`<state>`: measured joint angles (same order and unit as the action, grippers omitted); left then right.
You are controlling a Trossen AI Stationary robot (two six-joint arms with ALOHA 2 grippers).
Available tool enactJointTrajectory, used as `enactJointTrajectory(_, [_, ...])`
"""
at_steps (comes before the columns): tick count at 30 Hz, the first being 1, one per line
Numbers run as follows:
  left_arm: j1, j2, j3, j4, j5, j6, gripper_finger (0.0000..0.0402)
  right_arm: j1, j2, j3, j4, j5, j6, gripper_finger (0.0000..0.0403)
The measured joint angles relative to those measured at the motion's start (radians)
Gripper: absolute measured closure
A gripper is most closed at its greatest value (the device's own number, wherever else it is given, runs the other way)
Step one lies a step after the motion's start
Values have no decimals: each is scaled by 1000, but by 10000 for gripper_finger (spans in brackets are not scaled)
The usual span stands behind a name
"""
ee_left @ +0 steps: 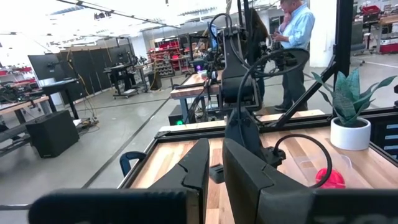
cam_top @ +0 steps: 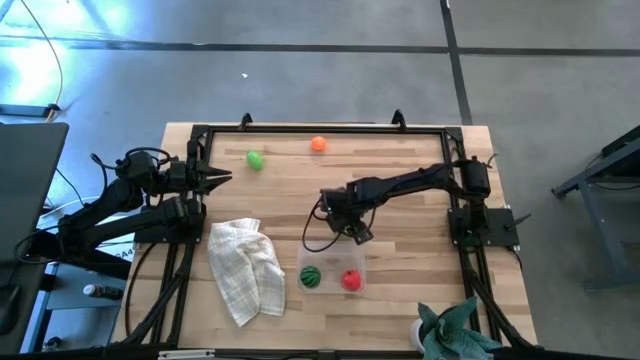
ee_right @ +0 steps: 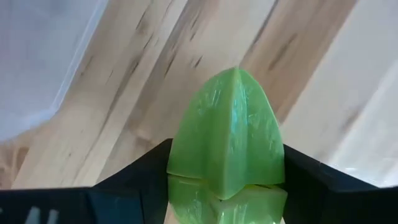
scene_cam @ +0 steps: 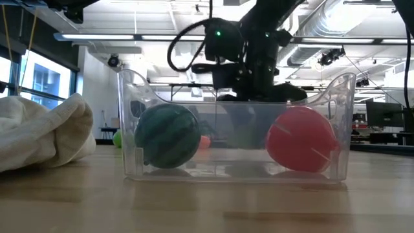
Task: Pick and placing Produce into tupperware
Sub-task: Put the green starfruit into the transparent bin
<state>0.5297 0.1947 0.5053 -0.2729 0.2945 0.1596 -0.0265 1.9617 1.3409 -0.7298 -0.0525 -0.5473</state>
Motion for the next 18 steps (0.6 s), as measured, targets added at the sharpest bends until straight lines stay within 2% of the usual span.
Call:
enactJointTrajectory(10, [0,0,0,0,0,0,364,-5,-2,166,-148,54,6,186])
enactJointTrajectory(18, [0,0,0,0,0,0,364,-33,-4,393,-360,53,200,186])
